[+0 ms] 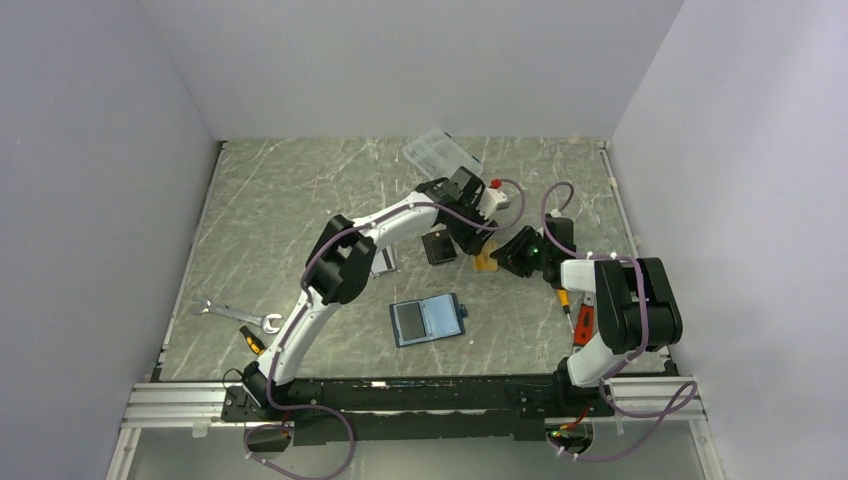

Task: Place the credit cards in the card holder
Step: Pick up the credit card from the center of the board.

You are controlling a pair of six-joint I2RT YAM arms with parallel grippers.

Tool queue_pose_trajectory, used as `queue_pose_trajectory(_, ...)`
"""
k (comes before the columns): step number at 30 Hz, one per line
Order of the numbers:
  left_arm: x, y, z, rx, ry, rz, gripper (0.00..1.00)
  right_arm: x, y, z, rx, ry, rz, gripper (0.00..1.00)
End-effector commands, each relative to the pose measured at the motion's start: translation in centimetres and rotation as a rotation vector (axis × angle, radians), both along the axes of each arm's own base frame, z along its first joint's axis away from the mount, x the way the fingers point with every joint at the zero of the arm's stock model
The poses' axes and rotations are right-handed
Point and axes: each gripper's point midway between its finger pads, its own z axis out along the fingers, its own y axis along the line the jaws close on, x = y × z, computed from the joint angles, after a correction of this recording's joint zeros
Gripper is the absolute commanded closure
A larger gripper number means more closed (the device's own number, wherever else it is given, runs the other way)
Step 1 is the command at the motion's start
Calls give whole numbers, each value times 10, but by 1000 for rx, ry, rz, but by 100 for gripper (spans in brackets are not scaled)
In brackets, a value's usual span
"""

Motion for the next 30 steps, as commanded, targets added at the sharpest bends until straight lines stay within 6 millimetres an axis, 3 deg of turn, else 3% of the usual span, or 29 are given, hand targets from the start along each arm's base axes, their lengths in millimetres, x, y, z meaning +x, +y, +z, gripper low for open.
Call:
queue_pose_trajectory(1, 4, -8, -2, 35, -77, -19, 28, -12, -4, -13, -3, 42, -7, 65)
queue_pose_trajectory(17, -12, -18, -13, 84, -102, -61, 27, -33, -15, -23, 23, 51, -36, 62)
queue_pose_trajectory(30, -34, -26, -6, 87, -97, -116, 28, -38, -10, -28, 64, 51, -36, 54)
